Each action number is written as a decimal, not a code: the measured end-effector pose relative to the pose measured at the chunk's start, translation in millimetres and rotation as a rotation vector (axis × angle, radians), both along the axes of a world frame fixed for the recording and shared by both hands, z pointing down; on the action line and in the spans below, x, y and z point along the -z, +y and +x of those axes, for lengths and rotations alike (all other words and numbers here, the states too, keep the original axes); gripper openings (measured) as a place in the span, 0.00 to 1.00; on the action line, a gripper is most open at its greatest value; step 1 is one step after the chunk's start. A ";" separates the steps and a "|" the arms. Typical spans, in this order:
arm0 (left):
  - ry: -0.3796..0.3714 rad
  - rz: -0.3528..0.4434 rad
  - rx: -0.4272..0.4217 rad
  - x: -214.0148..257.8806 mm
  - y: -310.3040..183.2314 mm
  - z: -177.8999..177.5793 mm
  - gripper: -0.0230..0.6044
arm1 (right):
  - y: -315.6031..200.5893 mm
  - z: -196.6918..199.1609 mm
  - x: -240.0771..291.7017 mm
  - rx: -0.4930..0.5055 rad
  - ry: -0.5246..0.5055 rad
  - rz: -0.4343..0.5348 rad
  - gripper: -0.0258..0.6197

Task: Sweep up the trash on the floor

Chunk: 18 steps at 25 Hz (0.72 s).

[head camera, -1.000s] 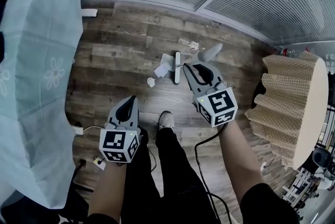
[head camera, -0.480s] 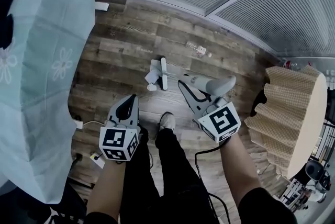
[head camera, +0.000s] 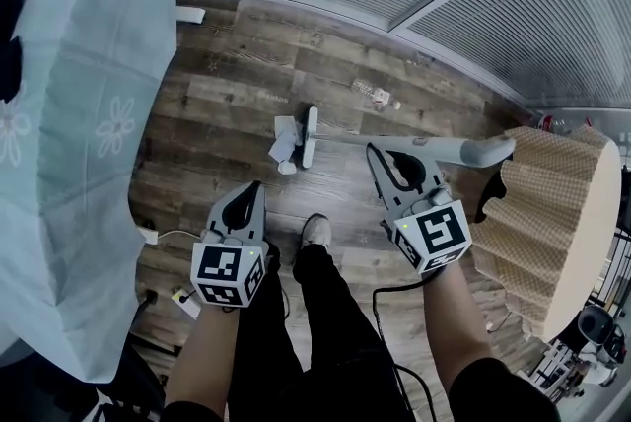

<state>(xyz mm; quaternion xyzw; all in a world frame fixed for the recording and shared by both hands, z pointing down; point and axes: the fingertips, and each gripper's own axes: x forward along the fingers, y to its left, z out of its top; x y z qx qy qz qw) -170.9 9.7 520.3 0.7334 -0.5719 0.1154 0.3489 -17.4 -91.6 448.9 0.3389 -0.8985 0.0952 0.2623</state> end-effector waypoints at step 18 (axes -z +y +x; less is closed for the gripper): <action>-0.016 -0.019 0.013 1.0 -31.5 60.4 0.03 | -126.0 169.2 71.4 -0.192 0.082 0.256 0.17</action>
